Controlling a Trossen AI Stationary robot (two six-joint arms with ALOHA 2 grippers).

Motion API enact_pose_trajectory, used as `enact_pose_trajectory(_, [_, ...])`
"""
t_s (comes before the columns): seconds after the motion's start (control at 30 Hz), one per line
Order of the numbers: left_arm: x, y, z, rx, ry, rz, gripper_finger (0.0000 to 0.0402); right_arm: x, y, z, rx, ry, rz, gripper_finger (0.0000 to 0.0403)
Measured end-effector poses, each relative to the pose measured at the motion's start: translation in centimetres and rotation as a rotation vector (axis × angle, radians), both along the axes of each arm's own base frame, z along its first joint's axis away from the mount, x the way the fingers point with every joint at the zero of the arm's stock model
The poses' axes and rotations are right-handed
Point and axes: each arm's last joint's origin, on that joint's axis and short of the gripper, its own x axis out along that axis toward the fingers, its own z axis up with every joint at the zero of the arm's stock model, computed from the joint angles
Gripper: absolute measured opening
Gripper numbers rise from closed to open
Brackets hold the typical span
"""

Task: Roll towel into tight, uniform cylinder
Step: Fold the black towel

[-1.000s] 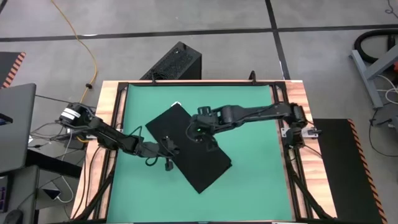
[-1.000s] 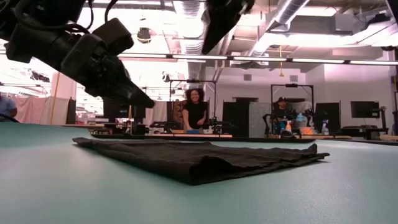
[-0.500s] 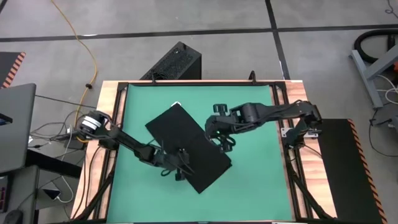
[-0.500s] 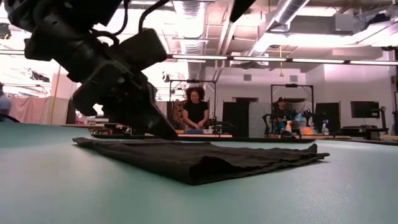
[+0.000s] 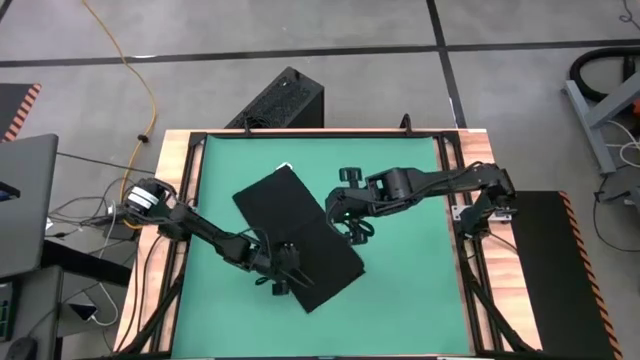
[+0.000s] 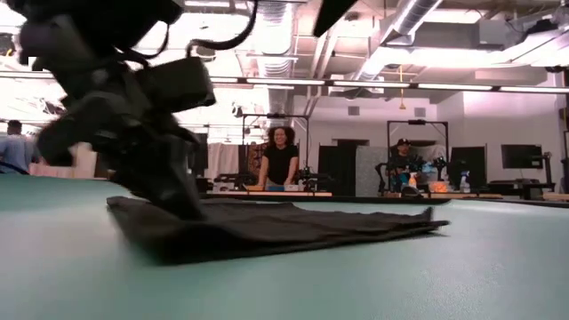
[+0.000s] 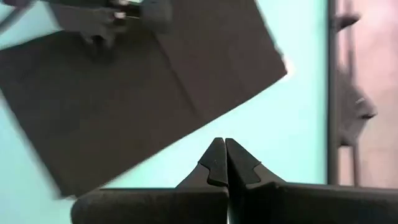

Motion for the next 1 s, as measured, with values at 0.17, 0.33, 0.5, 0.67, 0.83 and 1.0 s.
enact_pose_trajectory(0.17, [-2.9, 0.3, 1.8, 0.078, 0.126, 0.058, 0.0000, 2.1, -1.7, -1.2, -0.028, -0.106, 0.030, 0.0005])
enact_pose_trajectory(0.33, [-5.1, 0.6, 4.1, 0.164, 0.128, 0.115, 0.0000, 4.1, -5.0, -2.8, -0.053, -0.253, 0.047, 0.0004])
enact_pose_trajectory(0.5, [-5.7, 0.7, 6.3, 0.225, 0.012, 0.140, 0.0000, 7.0, -10.0, -5.1, -0.006, -0.641, -0.004, 0.0003])
enact_pose_trajectory(0.67, [-6.3, 0.9, 7.4, 0.247, -0.028, 0.135, 0.0000, 9.3, -15.2, -10.9, 0.026, -0.709, -0.189, 0.0003])
enact_pose_trajectory(0.83, [-6.6, 0.8, 7.7, 0.267, -0.044, 0.137, 0.0000, 11.2, -19.6, -14.7, 0.094, -0.617, -0.346, 0.0002])
enact_pose_trajectory(1.0, [-6.7, 0.8, 7.7, 0.273, -0.059, 0.161, 0.0000, 13.1, -21.5, -15.9, 0.135, -0.437, -0.415, 0.0002])
